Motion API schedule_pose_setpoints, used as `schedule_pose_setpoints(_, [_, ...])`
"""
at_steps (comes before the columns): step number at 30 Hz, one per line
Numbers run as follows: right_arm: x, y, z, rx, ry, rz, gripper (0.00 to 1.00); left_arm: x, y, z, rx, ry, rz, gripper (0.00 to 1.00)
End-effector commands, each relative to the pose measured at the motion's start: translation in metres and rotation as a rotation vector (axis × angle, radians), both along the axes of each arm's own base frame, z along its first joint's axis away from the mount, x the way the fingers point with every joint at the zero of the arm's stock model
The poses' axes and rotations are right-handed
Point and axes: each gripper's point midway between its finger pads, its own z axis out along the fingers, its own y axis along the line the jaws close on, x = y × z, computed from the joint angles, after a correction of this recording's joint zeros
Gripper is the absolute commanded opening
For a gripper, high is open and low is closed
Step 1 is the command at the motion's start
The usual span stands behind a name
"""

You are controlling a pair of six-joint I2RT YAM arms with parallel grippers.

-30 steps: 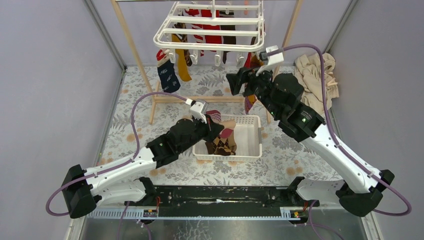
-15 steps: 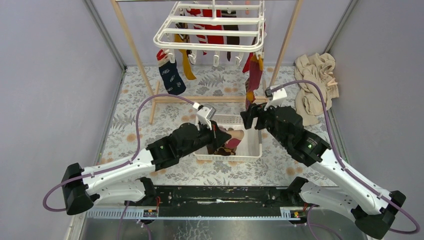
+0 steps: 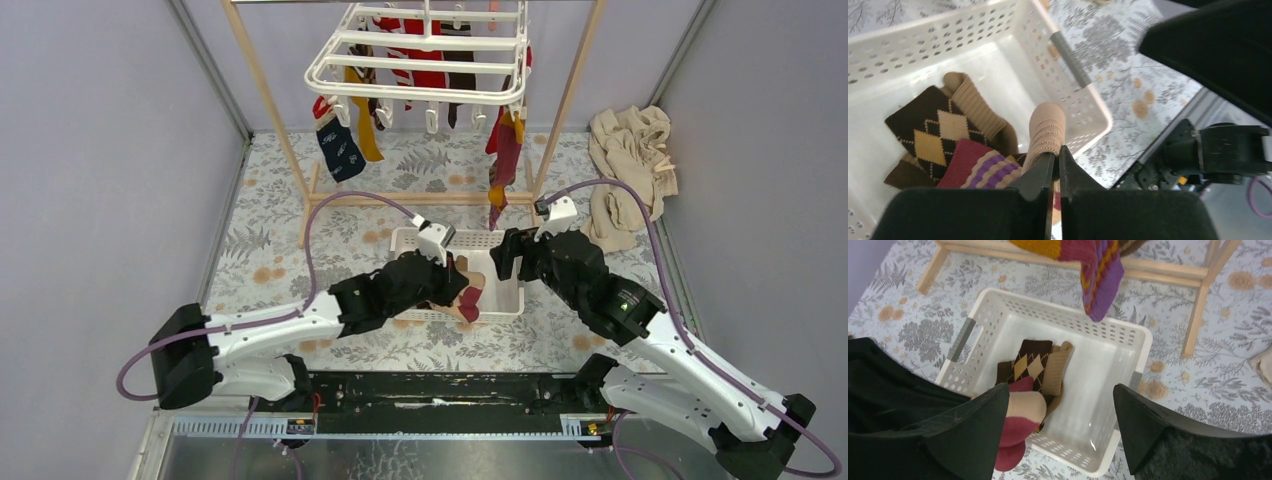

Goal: Remove the socks clipped to the hanger
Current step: Place the sock in the bin.

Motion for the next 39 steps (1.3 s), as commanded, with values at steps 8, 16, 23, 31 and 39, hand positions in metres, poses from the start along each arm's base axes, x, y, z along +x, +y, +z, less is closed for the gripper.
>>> schedule_pose_setpoints(8, [-0.016, 0.007, -0.035, -0.036, 0.176, 0.029, 0.84, 0.066, 0.017, -0.053, 0.106, 0.082, 0.116, 0.0])
schedule_pose_setpoints(16, [-0.013, 0.027, -0.061, -0.083, 0.286, 0.064, 0.84, 0.119, 0.063, -0.076, 0.116, 0.155, 0.235, 0.0])
schedule_pose_setpoints(23, [-0.005, 0.04, -0.073, -0.108, 0.315, 0.091, 0.84, 0.133, 0.111, -0.101, 0.2, 0.239, 0.345, 0.0])
schedule_pose_setpoints(31, [-0.005, 0.041, -0.054, -0.103, 0.276, 0.12, 0.84, 0.118, 0.108, -0.12, 0.235, 0.334, 0.275, 0.39])
schedule_pose_setpoints(39, [-0.024, 0.031, -0.058, -0.085, 0.322, 0.129, 0.84, 0.098, 0.055, -0.085, 0.169, 0.271, 0.085, 0.61])
